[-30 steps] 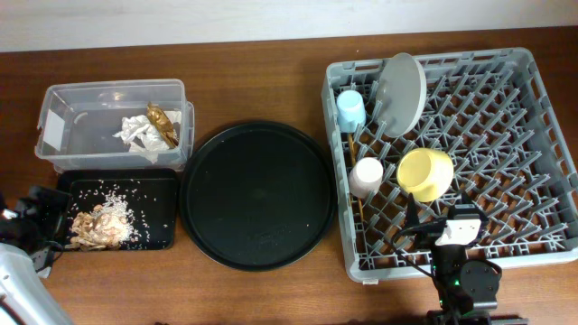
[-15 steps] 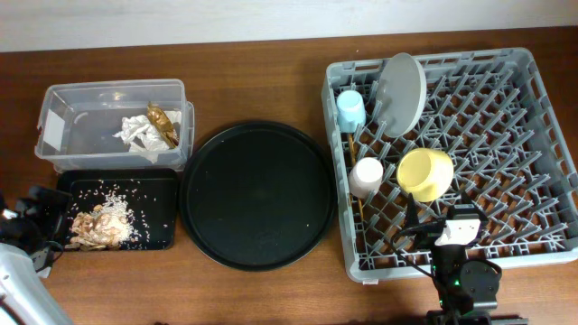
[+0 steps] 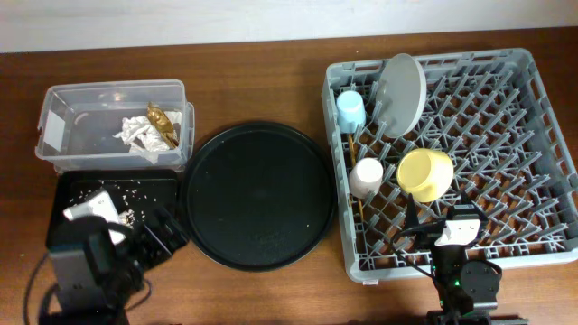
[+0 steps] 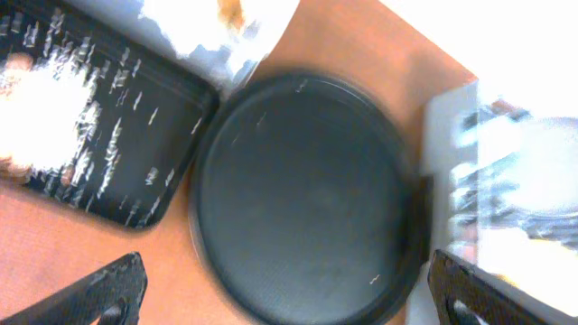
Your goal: Sort waste into correct bins and load items into the dishwasher rack
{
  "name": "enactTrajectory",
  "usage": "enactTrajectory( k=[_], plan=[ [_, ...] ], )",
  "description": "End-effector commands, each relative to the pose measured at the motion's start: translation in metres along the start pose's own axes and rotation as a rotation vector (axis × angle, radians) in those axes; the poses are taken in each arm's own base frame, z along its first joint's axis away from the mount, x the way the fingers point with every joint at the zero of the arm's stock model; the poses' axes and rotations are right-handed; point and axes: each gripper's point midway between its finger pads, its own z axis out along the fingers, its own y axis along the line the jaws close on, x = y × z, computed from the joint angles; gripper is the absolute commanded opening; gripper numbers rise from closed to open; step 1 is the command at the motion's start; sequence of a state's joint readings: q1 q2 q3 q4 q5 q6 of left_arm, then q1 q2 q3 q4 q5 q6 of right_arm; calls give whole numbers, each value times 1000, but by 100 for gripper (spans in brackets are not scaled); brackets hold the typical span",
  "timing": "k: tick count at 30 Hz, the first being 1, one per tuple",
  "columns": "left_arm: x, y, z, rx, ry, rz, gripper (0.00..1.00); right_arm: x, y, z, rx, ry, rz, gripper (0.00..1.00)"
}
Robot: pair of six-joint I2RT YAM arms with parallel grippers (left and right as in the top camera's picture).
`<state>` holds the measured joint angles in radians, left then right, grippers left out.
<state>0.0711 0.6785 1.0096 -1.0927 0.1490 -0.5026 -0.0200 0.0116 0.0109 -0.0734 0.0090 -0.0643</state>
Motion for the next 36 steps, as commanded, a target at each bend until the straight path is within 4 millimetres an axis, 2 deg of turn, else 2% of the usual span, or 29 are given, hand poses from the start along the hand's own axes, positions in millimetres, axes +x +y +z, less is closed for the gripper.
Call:
enactTrajectory(
  k=[1,3,5,6,9,11,13,15,18,21,23,26,36],
  plan=[
    [24,26,41,64,-179,21,99,2,-1,0,6,3,-6,98],
    [15,15,57,212,-357,60,99,2,-1,0,6,3,-6,98],
    [0,0,59,359,-551,111,99,2,-1,0,6,3,-6,98],
    [1,1,62,384,-596,120,99,2,-1,0,6,3,-6,99],
    [14,11,77,390,-609,122,99,2,-1,0,6,3,-6,98],
    [17,13,79,379,-630,178,99,2,-1,0,6,3,-6,98],
    [20,8,76,349,-671,349,99,2,-1,0,6,3,-6,98],
    [32,15,89,292,-630,443,99,2,-1,0,6,3,-6,98],
    [37,9,89,247,-658,671,99,2,-1,0,6,3,-6,98],
    [20,39,90,39,-699,640,99,2,-1,0,6,3,-6,98],
    [20,40,90,14,-703,704,99,2,-1,0,6,3,-6,98],
    [13,52,89,-37,-713,674,99,2,-1,0,6,3,-6,98],
    [15,49,89,5,-706,633,99,2,-1,0,6,3,-6,98]
  ],
)
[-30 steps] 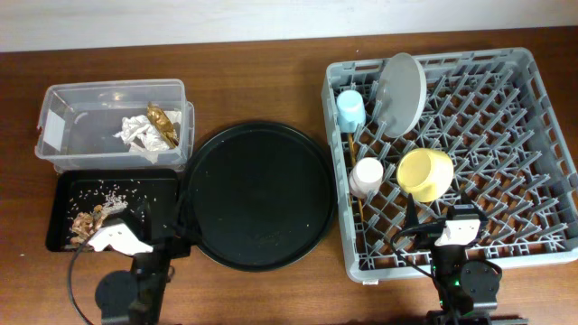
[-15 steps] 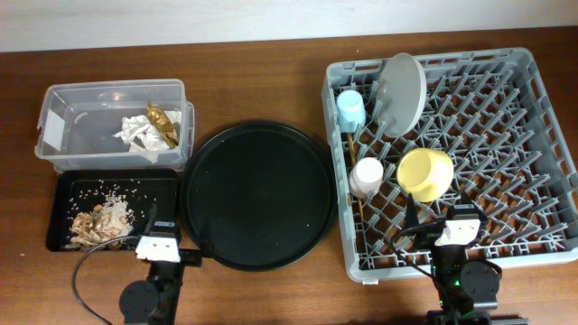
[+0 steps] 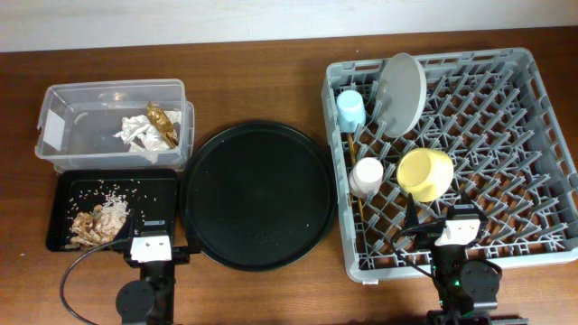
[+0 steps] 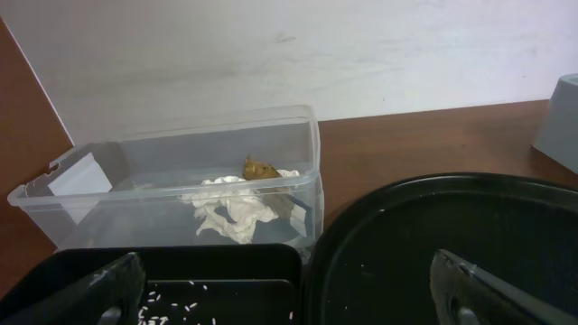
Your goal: Sort waste into correct bins and load items into the dishwasher rack
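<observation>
The grey dishwasher rack [image 3: 506,135] holds a blue cup [image 3: 350,110], a grey plate [image 3: 402,93], a white cup [image 3: 367,175], a yellow cup [image 3: 424,174] and a thin wooden stick [image 3: 354,167]. White tissue [image 4: 230,208] and a brown wrapper [image 4: 259,169] lie in the clear bin [image 3: 63,126]. On the black rectangular tray [image 3: 158,194] are food scraps [image 3: 97,221] and rice. My left gripper [image 4: 289,302] is open and empty, low at the table's front, between this tray and the round black tray [image 3: 257,194]. My right gripper [image 3: 459,221] sits at the rack's front edge.
The round black tray carries only crumbs. The table's wooden front edge runs just behind both arm bases. A pale wall stands behind the clear bin in the left wrist view.
My left arm was over the black rectangular tray, its camera looking down. Now it is back at the front edge, low and facing the wall. The food scraps now show. The right arm has not moved.
</observation>
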{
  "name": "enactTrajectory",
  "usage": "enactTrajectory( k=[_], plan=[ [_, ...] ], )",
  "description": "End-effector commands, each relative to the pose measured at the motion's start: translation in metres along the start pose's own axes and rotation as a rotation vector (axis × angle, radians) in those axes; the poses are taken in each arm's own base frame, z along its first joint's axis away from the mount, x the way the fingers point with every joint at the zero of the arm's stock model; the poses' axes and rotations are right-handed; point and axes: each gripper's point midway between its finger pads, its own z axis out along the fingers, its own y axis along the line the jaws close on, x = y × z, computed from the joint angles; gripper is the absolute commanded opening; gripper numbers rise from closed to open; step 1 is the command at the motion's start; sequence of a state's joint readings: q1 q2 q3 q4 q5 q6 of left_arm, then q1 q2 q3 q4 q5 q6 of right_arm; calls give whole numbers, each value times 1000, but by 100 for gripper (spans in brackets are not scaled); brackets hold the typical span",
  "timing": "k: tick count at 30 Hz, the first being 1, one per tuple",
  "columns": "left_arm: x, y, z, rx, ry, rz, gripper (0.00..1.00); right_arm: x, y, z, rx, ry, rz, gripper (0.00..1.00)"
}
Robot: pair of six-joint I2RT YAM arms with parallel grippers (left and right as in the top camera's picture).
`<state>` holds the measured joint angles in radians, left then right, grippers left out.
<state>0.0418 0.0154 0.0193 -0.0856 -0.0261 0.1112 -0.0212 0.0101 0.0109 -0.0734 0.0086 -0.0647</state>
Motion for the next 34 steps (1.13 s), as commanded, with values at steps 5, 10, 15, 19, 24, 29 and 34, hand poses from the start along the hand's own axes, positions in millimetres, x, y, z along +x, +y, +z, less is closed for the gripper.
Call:
enactTrajectory(
  k=[5,10,15,19,24,29,34],
  plan=[
    [2,-1,0,7,-3,-13,99,2,-1,0,5,4,-6,98],
    [2,-1,0,7,-3,-13,99,2,-1,0,5,4,-6,98],
    [2,-1,0,7,-3,-13,99,2,2,0,-13,3,-6,98],
    [2,-1,0,7,-3,-13,99,2,2,0,-14,2,-6,98],
    [2,-1,0,7,-3,-13,99,2,2,0,-14,2,-6,98],
    [2,-1,0,7,-3,-13,99,2,2,0,-14,2,-6,98],
    [2,-1,0,7,-3,-13,99,2,2,0,-14,2,-6,98]
  ],
)
